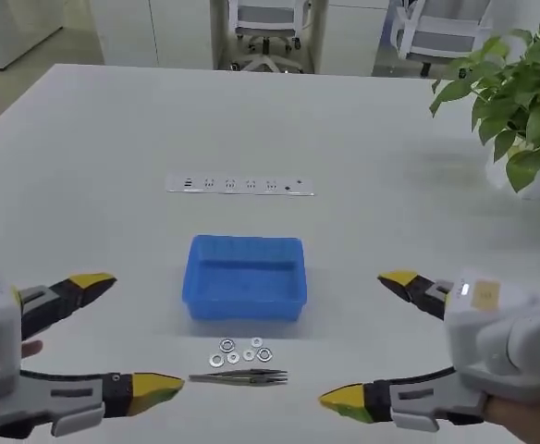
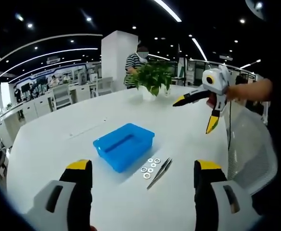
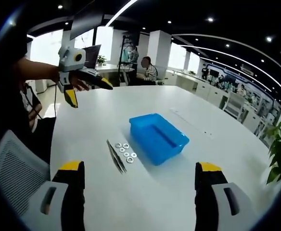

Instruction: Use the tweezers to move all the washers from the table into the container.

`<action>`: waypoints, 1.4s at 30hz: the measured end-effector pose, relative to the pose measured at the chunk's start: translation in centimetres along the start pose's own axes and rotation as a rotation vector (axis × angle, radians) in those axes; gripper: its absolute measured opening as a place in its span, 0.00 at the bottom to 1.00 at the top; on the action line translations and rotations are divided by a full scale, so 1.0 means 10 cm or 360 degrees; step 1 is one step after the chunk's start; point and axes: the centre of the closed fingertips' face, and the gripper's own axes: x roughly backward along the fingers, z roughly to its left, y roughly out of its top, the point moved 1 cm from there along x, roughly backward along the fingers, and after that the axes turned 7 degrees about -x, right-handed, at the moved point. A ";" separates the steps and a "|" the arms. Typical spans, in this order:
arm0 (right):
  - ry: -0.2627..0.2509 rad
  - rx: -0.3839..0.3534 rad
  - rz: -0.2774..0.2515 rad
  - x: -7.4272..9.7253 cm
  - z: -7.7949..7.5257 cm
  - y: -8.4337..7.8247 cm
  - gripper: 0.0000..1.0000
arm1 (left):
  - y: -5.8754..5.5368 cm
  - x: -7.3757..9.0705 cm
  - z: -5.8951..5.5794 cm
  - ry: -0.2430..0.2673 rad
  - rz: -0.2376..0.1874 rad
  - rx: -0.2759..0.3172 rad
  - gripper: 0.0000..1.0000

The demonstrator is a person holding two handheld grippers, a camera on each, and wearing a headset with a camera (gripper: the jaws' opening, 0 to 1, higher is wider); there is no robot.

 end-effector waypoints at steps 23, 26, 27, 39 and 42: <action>0.0217 0.0245 0.0123 -0.23 0.03 0.00 0.79 | -0.15 -0.14 0.03 -0.0178 0.0119 -0.0123 0.79; 0.0250 0.0286 0.0142 -0.27 0.05 -0.02 0.75 | -0.18 -0.17 0.03 -0.0202 0.0139 -0.0136 0.77; 0.0261 0.0293 0.0148 -0.29 0.06 -0.02 0.74 | -0.19 -0.19 0.03 -0.0213 0.0147 -0.0150 0.76; 0.0416 0.0465 0.0203 -0.45 0.19 -0.06 0.53 | -0.34 -0.31 -0.05 -0.0361 0.0238 -0.0198 0.62; 0.0450 0.0498 0.0216 -0.50 0.21 -0.07 0.49 | -0.37 -0.34 -0.07 -0.0391 0.0260 -0.0214 0.60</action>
